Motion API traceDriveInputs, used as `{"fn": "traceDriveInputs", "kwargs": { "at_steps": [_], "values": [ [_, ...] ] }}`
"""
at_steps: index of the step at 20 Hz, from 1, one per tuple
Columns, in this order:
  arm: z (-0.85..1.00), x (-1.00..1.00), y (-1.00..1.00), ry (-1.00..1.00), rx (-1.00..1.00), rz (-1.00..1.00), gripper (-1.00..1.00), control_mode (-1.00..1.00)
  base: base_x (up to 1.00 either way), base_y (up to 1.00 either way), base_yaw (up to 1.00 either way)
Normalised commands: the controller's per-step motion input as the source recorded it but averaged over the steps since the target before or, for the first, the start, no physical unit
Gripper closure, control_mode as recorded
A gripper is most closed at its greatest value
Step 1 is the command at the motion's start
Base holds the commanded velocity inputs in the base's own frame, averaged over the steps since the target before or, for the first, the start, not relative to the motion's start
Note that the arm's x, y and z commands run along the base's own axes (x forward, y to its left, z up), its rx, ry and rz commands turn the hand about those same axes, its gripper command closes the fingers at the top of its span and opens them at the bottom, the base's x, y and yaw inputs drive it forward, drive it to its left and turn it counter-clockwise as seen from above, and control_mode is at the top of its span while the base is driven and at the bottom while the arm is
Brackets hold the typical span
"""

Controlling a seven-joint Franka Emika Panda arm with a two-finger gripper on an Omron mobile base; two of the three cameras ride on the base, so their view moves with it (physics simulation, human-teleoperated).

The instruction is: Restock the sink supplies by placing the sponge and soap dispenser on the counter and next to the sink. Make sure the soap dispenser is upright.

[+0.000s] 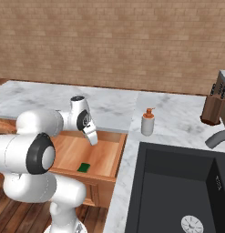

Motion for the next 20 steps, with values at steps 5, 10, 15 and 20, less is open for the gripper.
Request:
{"fn": "traceDriveInputs", "kwargs": {
  "at_steps": [5, 10, 15, 20],
  "values": [
    [-0.93, -0.56, 0.19, 0.02, 0.00, 0.37, -1.00, -1.00, 0.00, 0.00, 0.00],
    [-0.84, -0.20, 0.62, 0.00, -0.02, 0.25, -1.00, -1.00, 0.00, 0.00, 0.00],
    [-0.58, 0.15, 0.22, 0.04, 0.03, 0.25, -1.00, -1.00, 0.00, 0.00, 0.00],
    [-0.18, 0.44, 0.00, 0.11, 0.10, 0.21, -1.00, -1.00, 0.00, 0.00, 0.00]
  ]
}}
